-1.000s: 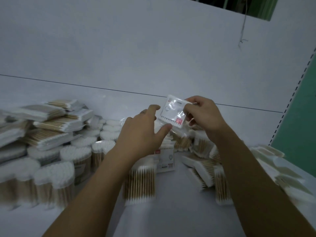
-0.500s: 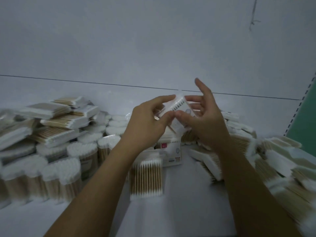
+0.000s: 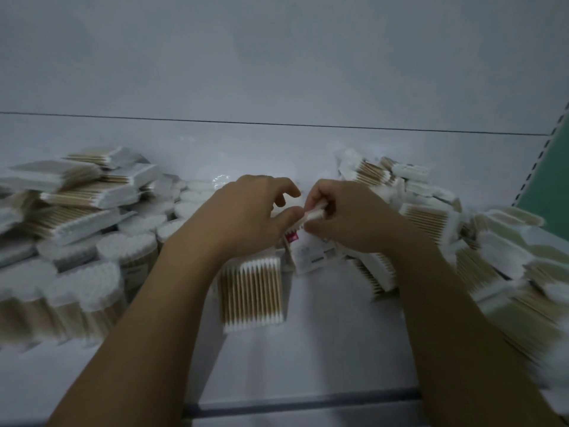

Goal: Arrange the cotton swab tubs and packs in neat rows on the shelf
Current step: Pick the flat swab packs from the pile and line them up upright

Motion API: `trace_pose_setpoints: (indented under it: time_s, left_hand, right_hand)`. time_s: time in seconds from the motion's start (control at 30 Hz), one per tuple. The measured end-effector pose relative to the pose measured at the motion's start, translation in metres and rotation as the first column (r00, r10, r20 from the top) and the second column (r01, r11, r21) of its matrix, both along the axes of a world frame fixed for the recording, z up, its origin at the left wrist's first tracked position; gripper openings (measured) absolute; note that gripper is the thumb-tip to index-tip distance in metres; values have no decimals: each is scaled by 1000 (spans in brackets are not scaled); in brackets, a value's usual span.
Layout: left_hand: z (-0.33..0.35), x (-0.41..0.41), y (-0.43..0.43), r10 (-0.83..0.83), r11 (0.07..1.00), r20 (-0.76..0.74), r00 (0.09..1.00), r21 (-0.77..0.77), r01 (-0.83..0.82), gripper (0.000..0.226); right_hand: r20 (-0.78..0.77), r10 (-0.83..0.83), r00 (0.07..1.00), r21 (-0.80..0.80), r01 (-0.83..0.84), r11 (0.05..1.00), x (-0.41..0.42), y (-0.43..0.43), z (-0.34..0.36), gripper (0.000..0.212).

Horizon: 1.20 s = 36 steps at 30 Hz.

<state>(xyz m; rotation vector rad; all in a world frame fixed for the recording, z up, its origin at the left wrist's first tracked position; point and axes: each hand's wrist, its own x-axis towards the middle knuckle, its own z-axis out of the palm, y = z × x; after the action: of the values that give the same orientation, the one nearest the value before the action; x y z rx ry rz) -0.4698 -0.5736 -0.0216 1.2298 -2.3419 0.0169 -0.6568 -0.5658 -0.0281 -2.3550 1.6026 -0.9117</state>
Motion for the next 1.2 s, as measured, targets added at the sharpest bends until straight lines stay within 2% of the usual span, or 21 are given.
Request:
trace_pose_setpoints:
  time_s: [0.17, 0.33, 0.53, 0.6, 0.7, 0.8, 0.87, 0.97, 1.1, 1.2]
  left_hand:
    - [-3, -3, 0, 17, 1000, 38, 999, -15, -17, 26]
    - [-7, -5, -2, 40, 998, 161, 986, -59, -31, 21]
    - [-9, -8, 0, 46, 997, 187, 981, -73, -33, 24]
    - [-8, -8, 0, 53, 995, 172, 984, -93, -37, 28]
    - [-5, -7, -2, 66, 989, 119, 991, -141, -49, 33]
    - [-5, -8, -3, 65, 984, 97, 993, -171, -47, 35]
    - [-6, -10, -2, 54, 984, 102, 993, -176, -35, 36]
    - [-8, -15, 1, 38, 983, 109, 993, -182, -17, 37]
    - [-8, -19, 3, 33, 981, 113, 993, -191, -10, 36]
    - [-9, -20, 4, 18, 986, 98, 995, -167, -1, 35]
  right_hand:
    - [-182, -71, 981, -3, 71, 997, 1, -4, -3, 18]
    - [-173, -71, 982, 28, 77, 997, 9, -3, -6, 17]
    - [-222, -112, 969, 5, 116, 993, 12, -5, -9, 15]
    - [-233, -129, 964, -5, 131, 991, 6, -4, -3, 22]
    - [-234, -258, 937, -105, 239, 965, -14, -1, 24, 27]
    - [-450, -373, 811, -105, 367, 924, -29, -9, 47, 34]
    - [-607, -363, 707, -79, 400, 913, -27, -17, 49, 40]
    - [-748, -297, 594, -78, 366, 927, -22, -27, 40, 49]
    - [-858, -285, 428, -155, 313, 937, -20, -38, 30, 55]
    - [-855, -315, 413, -154, 378, 913, -23, -39, 29, 65]
